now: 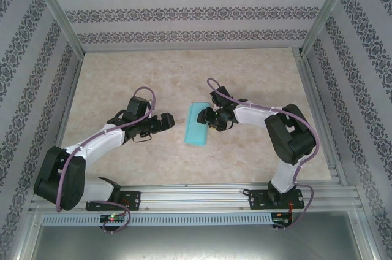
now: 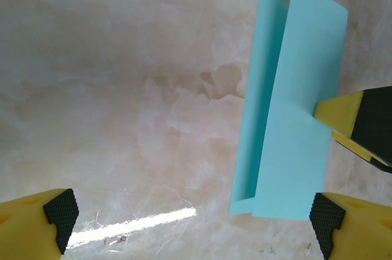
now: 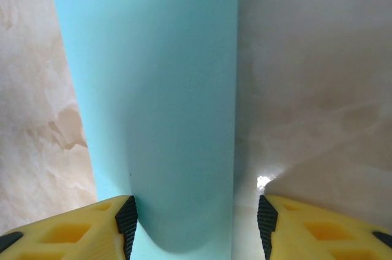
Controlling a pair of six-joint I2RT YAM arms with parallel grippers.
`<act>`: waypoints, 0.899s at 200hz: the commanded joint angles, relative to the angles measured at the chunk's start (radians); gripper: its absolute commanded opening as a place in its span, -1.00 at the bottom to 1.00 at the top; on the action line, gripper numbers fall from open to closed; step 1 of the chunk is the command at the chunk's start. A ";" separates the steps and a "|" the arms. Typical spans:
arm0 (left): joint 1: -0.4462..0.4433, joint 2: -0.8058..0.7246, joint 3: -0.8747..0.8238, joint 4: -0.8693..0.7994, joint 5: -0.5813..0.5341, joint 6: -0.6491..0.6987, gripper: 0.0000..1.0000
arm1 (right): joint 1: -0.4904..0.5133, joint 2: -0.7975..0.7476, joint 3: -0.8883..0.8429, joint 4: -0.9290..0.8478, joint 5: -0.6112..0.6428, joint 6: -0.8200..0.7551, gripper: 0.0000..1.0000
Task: Fold a paper plane with a square sheet of paper (pick it up from the middle)
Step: Fold the square sheet of paper in half at the center of the table.
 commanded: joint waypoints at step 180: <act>-0.008 0.031 0.039 -0.009 0.021 0.018 1.00 | -0.003 0.095 0.159 -0.112 -0.083 -0.176 -0.03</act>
